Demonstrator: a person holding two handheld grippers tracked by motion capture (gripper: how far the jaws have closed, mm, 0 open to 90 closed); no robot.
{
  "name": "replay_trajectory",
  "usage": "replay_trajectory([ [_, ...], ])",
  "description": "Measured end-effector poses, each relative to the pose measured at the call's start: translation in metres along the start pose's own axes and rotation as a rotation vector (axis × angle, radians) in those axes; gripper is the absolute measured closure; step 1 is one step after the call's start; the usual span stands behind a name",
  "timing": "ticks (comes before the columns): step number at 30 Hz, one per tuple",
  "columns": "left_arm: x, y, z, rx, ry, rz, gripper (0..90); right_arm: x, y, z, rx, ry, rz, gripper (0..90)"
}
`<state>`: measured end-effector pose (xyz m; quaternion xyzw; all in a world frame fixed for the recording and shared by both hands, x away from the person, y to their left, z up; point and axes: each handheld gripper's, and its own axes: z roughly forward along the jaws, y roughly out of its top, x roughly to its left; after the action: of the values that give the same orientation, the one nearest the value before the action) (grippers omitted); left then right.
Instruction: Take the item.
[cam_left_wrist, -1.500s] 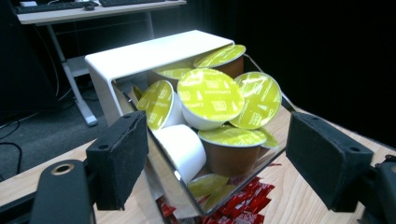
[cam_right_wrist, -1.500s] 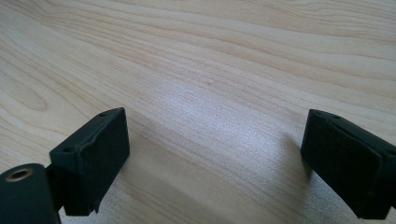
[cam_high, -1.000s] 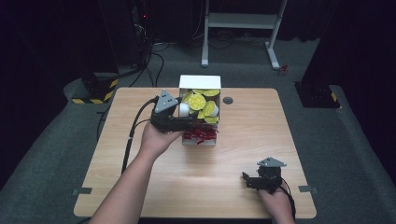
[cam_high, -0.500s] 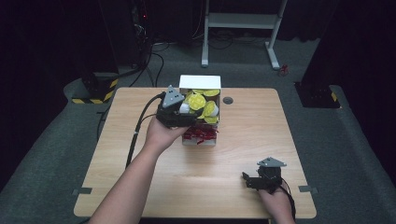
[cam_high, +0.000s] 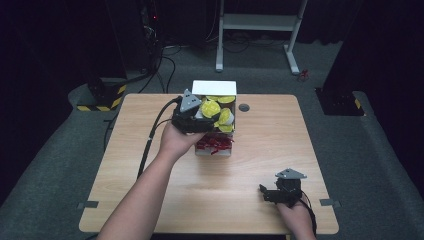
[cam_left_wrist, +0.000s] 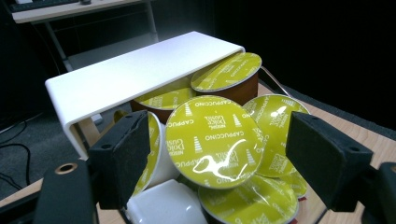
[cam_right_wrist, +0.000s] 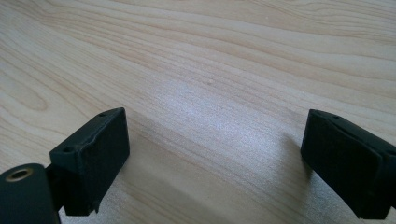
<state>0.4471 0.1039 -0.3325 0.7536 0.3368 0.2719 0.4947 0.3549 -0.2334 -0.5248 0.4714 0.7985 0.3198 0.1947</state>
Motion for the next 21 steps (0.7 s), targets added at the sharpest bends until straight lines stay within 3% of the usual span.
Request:
replay_trajectory([
  [21,-0.0031,-0.0001,0.0095,0.018,0.051,0.031,31.7,-0.0001,-0.0007,-0.0006,0.0,0.001,-0.003,8.0],
])
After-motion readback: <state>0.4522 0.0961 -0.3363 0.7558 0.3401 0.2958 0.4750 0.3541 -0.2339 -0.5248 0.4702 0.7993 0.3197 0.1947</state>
